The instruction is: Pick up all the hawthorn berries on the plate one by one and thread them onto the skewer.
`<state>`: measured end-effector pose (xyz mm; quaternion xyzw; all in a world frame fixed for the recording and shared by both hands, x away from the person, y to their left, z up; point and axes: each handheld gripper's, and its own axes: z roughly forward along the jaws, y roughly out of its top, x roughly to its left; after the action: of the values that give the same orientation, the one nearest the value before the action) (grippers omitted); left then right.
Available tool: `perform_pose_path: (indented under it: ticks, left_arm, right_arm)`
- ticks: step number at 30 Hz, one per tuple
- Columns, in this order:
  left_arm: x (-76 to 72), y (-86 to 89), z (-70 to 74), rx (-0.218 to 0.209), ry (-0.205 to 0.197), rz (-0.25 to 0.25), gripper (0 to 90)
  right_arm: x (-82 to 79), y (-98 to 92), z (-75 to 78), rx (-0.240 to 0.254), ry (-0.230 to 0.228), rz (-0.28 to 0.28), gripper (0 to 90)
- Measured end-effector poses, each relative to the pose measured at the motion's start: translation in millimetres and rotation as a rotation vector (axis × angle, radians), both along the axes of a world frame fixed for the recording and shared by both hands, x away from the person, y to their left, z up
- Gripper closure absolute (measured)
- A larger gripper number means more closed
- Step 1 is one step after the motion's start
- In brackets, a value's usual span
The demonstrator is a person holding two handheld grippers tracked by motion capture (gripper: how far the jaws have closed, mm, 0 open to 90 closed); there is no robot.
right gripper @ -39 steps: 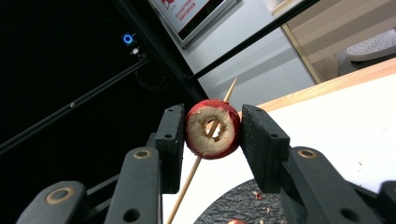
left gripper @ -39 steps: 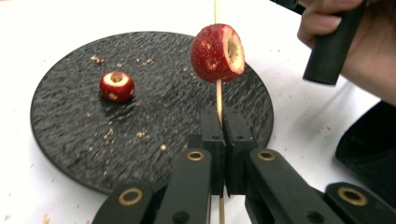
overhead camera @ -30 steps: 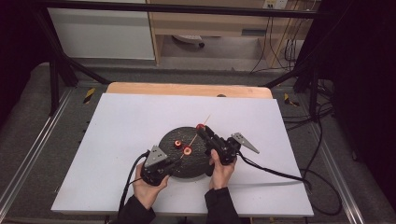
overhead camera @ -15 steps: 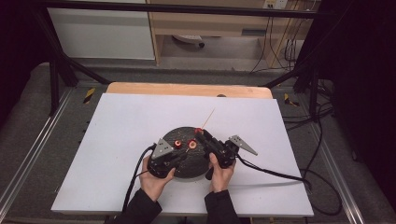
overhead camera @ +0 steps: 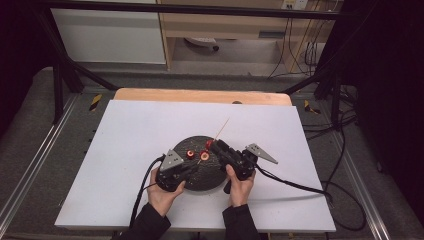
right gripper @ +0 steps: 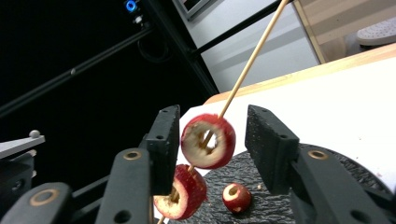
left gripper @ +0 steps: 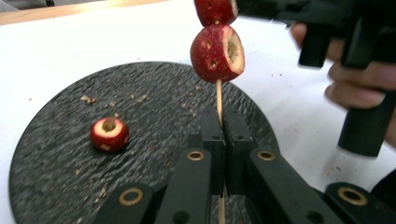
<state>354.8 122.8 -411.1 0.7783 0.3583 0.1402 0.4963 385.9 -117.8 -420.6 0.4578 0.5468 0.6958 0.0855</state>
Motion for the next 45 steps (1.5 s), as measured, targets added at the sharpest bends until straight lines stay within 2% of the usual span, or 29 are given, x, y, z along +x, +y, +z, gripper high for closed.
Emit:
perform_pose_path:
  ticks: [4,9,13,21,33,37,45]
  left_arm:
    - [-2.2,10.0,-3.0,0.015,0.006,-0.002,88.3]
    - [-7.2,23.3,-2.5,0.039,0.003,-0.009,88.3]
    - [-12.6,36.2,-2.8,0.071,0.000,-0.005,88.2]
    - [-21.0,66.0,-6.9,0.092,0.015,-0.002,88.2]
    - [-31.9,104.6,-20.1,0.120,0.035,0.013,88.2]
    - [-32.4,113.8,-22.6,0.121,0.043,0.020,88.2]
    - [-35.6,124.5,-25.1,0.128,0.039,0.017,88.1]
  right_arm:
    - [-0.7,-5.9,5.8,-0.065,-0.004,0.016,45.1]
    - [1.3,-12.5,8.6,-0.185,0.021,0.051,29.8]
    - [1.9,-17.4,7.3,-0.279,0.040,0.072,21.9]
    - [3.6,-22.7,-1.1,-0.434,0.115,0.138,7.5]
    - [2.6,-25.5,-7.3,-0.595,0.193,0.198,1.7]
    - [2.3,-26.0,-6.5,-0.618,0.216,0.214,1.5]
    - [5.4,-22.7,-0.9,-0.658,0.225,0.234,1.5]
